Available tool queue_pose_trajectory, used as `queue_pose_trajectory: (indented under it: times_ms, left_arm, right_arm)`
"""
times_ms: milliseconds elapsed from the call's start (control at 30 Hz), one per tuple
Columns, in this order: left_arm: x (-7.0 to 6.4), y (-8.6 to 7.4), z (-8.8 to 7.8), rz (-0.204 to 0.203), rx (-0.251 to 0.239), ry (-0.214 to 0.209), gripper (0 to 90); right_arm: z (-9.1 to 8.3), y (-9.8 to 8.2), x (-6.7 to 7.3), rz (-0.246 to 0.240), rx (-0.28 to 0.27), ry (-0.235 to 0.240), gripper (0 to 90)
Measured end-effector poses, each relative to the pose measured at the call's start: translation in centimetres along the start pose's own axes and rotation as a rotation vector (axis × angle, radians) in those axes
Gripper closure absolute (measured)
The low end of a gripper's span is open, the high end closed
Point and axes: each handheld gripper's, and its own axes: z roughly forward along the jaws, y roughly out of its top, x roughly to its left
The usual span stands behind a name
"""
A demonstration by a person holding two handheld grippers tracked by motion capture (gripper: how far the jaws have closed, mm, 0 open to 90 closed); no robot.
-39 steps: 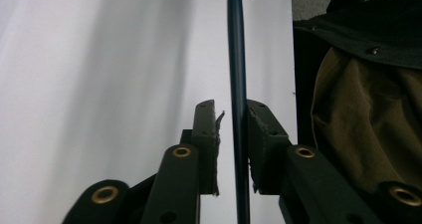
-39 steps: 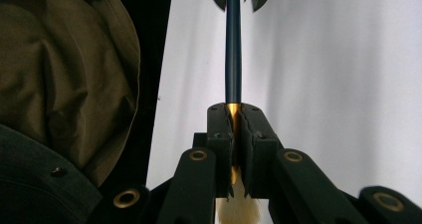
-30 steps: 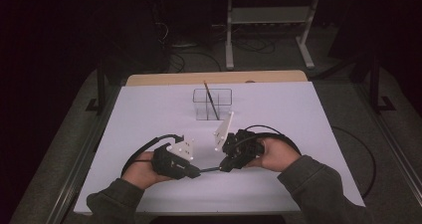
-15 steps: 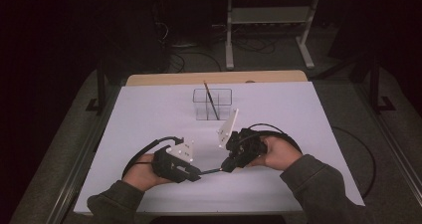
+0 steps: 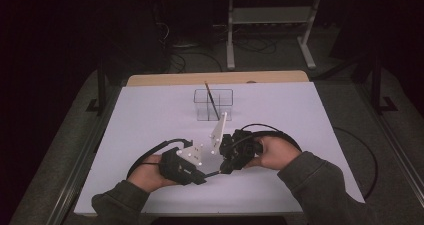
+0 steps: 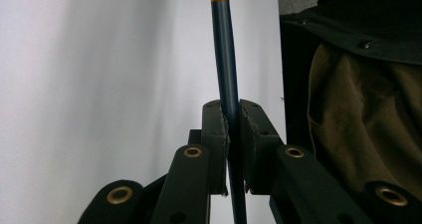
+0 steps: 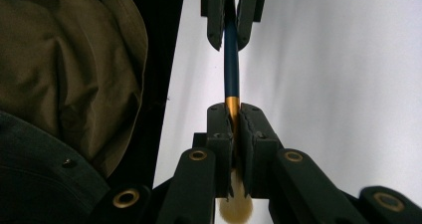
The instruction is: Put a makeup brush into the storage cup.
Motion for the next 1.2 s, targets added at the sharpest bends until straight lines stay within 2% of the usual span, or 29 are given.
queue_pose_trajectory:
  times_ms: [100, 167, 233, 267, 333, 433, 567, 833, 967, 1033, 1100, 1200]
  left_arm:
    - [0.1, -0.2, -0.1, -0.013, -0.016, 0.017, 82.7]
    - [0.2, -0.4, -0.2, -0.013, -0.031, 0.016, 83.3]
    - [0.2, -0.7, -0.2, -0.021, -0.042, 0.02, 83.5]
    - [0.2, -0.9, -0.1, -0.026, -0.052, 0.02, 83.5]
    - [0.2, -1.2, 0.0, -0.036, -0.071, 0.029, 83.5]
    - [0.4, -1.6, 0.1, -0.055, -0.096, 0.039, 83.6]
    - [0.5, -1.9, 0.1, -0.072, -0.133, 0.056, 83.7]
    - [0.4, -1.7, 0.2, -0.064, -0.139, 0.078, 83.8]
    - [0.4, -1.6, 0.5, -0.061, -0.13, 0.074, 83.4]
    - [0.4, -1.5, 0.6, -0.061, -0.126, 0.066, 81.8]
    - [0.5, -1.3, 0.6, -0.061, -0.107, 0.059, 75.8]
    - [0.4, -1.0, 0.6, -0.043, -0.088, 0.06, 75.2]
  right_arm:
    - [-0.3, -0.2, 0.0, 0.012, -0.025, -0.007, 81.6]
    - [-0.5, -0.5, -0.2, 0.037, -0.066, -0.024, 71.6]
    - [-0.5, -1.0, -0.5, 0.063, -0.097, -0.018, 63.7]
    - [-0.5, -1.2, -0.6, 0.074, -0.111, -0.027, 62.3]
    - [-0.6, -1.8, -0.7, 0.1, -0.152, -0.008, 61.5]
    - [-0.6, -2.4, -0.8, 0.108, -0.194, -0.002, 60.4]
    - [-0.5, -2.8, -0.9, 0.119, -0.213, -0.002, 63.7]
    - [-0.8, -3.1, -1.3, 0.119, -0.228, 0.007, 82.3]
    - [-0.7, -3.2, -1.4, 0.136, -0.215, 0.032, 83.3]
    - [-0.7, -3.1, -1.4, 0.126, -0.201, 0.033, 83.3]
    - [-0.7, -3.0, -1.3, 0.118, -0.186, 0.04, 83.4]
    - [-0.9, -2.4, -1.1, 0.109, -0.142, 0.027, 83.4]
